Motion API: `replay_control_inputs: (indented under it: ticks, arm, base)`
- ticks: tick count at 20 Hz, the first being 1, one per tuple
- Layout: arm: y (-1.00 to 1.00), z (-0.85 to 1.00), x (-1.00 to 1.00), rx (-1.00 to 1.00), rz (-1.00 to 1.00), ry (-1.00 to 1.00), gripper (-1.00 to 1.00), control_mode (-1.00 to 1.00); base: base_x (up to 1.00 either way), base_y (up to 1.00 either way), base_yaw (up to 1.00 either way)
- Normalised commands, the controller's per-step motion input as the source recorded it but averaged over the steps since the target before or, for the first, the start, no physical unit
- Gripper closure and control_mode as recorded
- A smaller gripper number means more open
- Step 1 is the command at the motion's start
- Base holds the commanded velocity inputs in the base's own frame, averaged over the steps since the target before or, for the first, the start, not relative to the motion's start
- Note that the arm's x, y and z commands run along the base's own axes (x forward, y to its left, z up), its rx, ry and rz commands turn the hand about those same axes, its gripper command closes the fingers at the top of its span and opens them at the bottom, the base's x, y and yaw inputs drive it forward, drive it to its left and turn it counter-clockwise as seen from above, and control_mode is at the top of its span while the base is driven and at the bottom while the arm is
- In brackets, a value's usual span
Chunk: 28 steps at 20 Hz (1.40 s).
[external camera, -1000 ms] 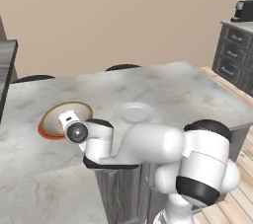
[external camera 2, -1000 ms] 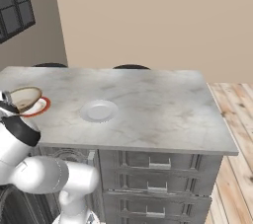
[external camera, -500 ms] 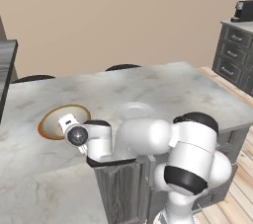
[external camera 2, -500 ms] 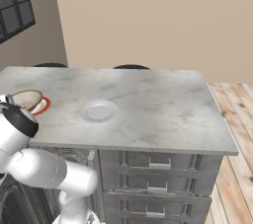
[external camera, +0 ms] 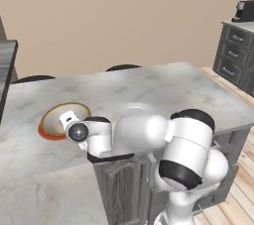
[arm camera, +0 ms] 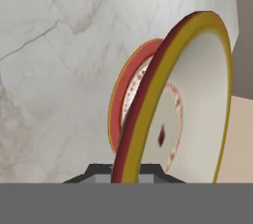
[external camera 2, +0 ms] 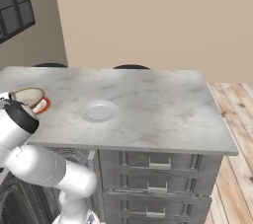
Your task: Move the bowls from the cabinet to the plates on the dining table.
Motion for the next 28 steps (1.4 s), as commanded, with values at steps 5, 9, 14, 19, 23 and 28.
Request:
replay_control_inputs:
  ticks: [5,9,14,19,23,28]
  arm:
    - [0.00,0.02,0.31,0.00,0.00,0.00,1.00,-1.00]
    - [0.06,0.00,0.28,0.00,0.00,0.00,1.00,-1.00]
    - [0.23,-0.07,0.19,0.00,0.00,0.02,1.00,-1.00]
    - [0.31,-0.12,0.01,0.00,0.00,0.00,1.00,-1.00]
    - [0.15,-0.09,0.00,0.00,0.01,0.00,1.00,-1.00]
    - [-0.02,-0.10,0.00,-0.01,0.00,0.00,1.00,-1.00]
  base:
    - [0.00,0.00,0.00]
    - [0.00,0.00,0.00]
    - [0.00,0.00,0.00]
    - [0.00,0.00,0.00]
    - [0.00,0.00,0.00]
    - [0.00,0.00,0.00]
